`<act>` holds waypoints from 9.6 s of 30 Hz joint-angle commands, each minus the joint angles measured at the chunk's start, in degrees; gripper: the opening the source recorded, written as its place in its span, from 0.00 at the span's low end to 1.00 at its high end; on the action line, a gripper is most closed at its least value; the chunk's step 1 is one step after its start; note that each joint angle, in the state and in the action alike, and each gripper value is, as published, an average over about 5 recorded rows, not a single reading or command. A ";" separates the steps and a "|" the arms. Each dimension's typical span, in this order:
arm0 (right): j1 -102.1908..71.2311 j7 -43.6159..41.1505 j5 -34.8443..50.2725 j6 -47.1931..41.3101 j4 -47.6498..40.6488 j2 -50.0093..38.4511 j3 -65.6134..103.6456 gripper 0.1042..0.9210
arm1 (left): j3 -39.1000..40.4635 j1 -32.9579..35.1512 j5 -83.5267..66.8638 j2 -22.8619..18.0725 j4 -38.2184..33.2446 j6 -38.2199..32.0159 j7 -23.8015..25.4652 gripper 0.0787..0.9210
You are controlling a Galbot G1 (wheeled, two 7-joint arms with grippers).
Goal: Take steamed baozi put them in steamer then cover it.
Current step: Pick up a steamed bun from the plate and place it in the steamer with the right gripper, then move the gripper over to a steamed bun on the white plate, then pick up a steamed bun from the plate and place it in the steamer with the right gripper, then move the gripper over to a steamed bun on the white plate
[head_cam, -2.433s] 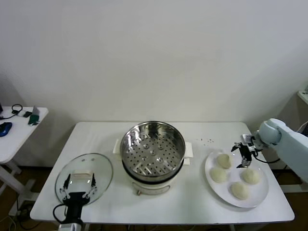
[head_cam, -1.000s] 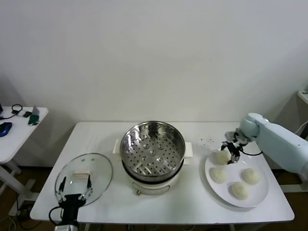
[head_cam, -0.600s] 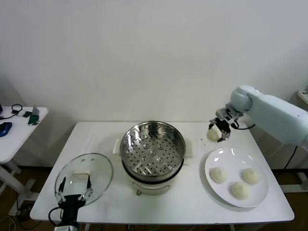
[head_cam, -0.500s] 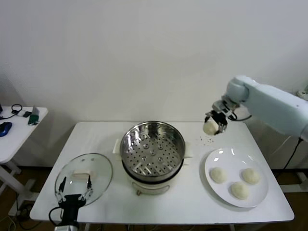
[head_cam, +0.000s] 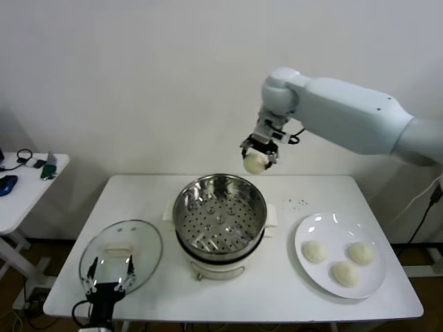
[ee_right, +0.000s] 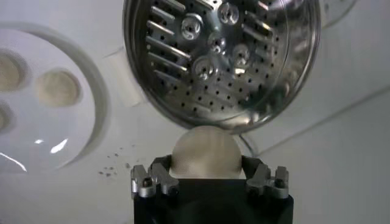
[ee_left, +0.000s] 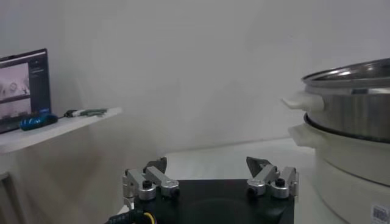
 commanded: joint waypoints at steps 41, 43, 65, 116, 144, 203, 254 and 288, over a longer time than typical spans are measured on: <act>-16.29 -2.65 -18.90 10.68 -9.95 15.85 5.99 0.88 | -0.80 0.98 -1.66 1.55 -0.40 0.15 -1.10 0.88; -14.50 -3.60 -16.55 10.49 -8.19 14.49 6.08 0.88 | -0.84 1.03 -1.61 1.58 -0.49 0.20 -1.10 0.88; 10.38 11.60 27.96 -19.73 5.79 -19.72 -18.73 0.88 | -0.17 0.15 -1.54 2.31 -0.93 0.99 -0.98 0.88; -24.05 21.14 18.49 -41.81 9.51 -29.26 -9.57 0.88 | -1.32 1.44 -1.36 1.95 -0.29 0.88 -1.13 0.88; -14.80 20.37 26.89 -42.06 9.84 -30.79 -10.22 0.72 | -0.97 1.73 -0.94 1.91 -0.77 1.00 -0.91 0.88; -4.89 30.43 52.25 -57.51 4.49 14.89 -17.49 0.72 | 0.46 5.24 0.17 4.91 -4.79 0.81 -0.31 0.88; -0.76 12.88 18.27 -38.37 30.94 -45.93 -18.94 0.88 | -0.33 4.10 0.91 4.11 -5.97 3.43 -1.98 0.88; -38.89 11.22 3.26 -36.29 15.82 -43.94 9.93 0.88 | 0.41 3.90 4.42 1.81 -5.76 4.85 -1.19 0.88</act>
